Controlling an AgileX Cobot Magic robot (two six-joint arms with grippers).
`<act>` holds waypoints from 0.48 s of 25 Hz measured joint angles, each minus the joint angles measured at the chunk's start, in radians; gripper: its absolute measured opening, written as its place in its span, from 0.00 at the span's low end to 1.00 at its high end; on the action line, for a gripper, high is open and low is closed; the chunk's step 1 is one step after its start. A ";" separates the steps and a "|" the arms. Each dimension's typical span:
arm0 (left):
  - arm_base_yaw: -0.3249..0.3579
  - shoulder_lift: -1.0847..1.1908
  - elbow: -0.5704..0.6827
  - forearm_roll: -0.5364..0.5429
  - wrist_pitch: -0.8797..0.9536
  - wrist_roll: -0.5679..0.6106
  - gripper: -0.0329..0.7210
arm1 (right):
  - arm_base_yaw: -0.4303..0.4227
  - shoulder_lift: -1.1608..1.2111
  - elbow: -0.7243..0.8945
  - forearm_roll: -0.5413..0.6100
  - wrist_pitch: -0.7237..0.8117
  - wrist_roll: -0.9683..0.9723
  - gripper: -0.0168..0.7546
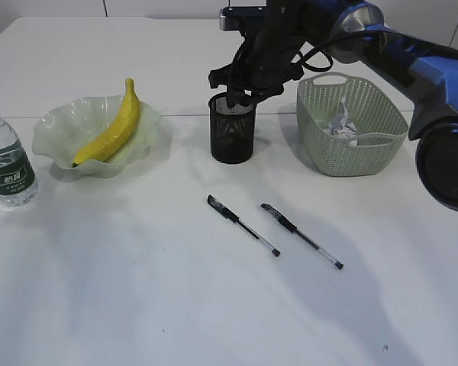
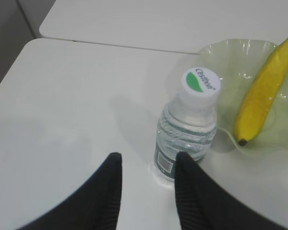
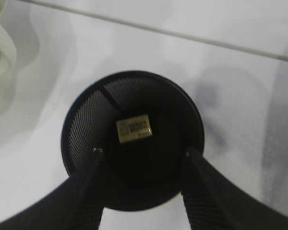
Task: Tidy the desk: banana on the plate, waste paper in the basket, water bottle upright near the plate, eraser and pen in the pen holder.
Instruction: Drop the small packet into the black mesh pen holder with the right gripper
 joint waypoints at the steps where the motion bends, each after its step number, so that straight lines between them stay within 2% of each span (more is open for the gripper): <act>1: 0.000 0.000 0.000 0.000 0.003 0.000 0.38 | -0.004 0.000 0.000 0.000 0.026 0.000 0.52; 5: 0.000 0.000 0.000 0.004 0.009 0.000 0.38 | -0.033 0.000 0.000 0.002 0.107 0.000 0.52; 12: 0.000 0.000 0.000 0.004 0.014 0.000 0.38 | -0.045 -0.032 0.000 0.061 0.149 -0.004 0.52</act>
